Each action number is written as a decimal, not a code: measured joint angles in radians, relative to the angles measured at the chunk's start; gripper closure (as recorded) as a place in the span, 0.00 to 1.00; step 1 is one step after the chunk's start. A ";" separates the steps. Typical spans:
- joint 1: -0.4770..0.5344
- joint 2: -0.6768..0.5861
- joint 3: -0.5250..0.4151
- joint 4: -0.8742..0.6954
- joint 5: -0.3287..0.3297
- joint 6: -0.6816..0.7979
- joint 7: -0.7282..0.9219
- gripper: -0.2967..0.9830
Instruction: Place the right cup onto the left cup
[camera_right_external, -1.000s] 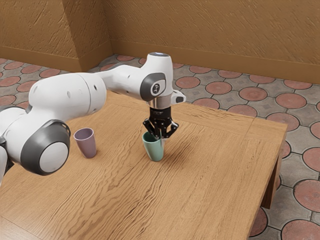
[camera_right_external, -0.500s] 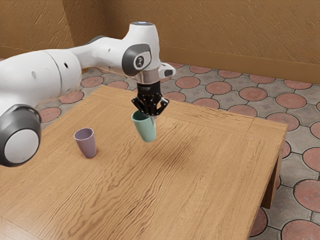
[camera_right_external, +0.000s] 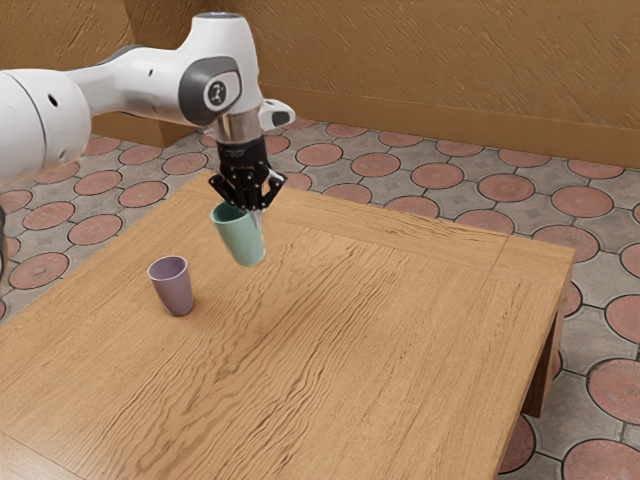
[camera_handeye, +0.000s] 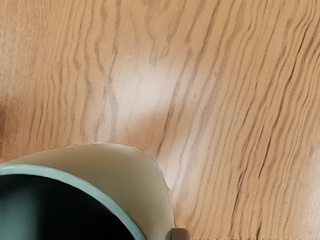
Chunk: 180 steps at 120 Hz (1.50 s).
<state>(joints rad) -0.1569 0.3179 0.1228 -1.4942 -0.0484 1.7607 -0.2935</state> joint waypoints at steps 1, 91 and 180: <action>0.003 -0.004 0.000 -0.004 0.001 0.000 0.000 0.85; 0.209 -0.111 -0.025 -0.161 0.035 0.021 0.019 0.85; 0.253 -0.053 -0.023 -0.128 0.059 0.045 0.035 0.85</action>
<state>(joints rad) 0.0965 0.2653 0.0996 -1.6226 0.0111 1.8059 -0.2590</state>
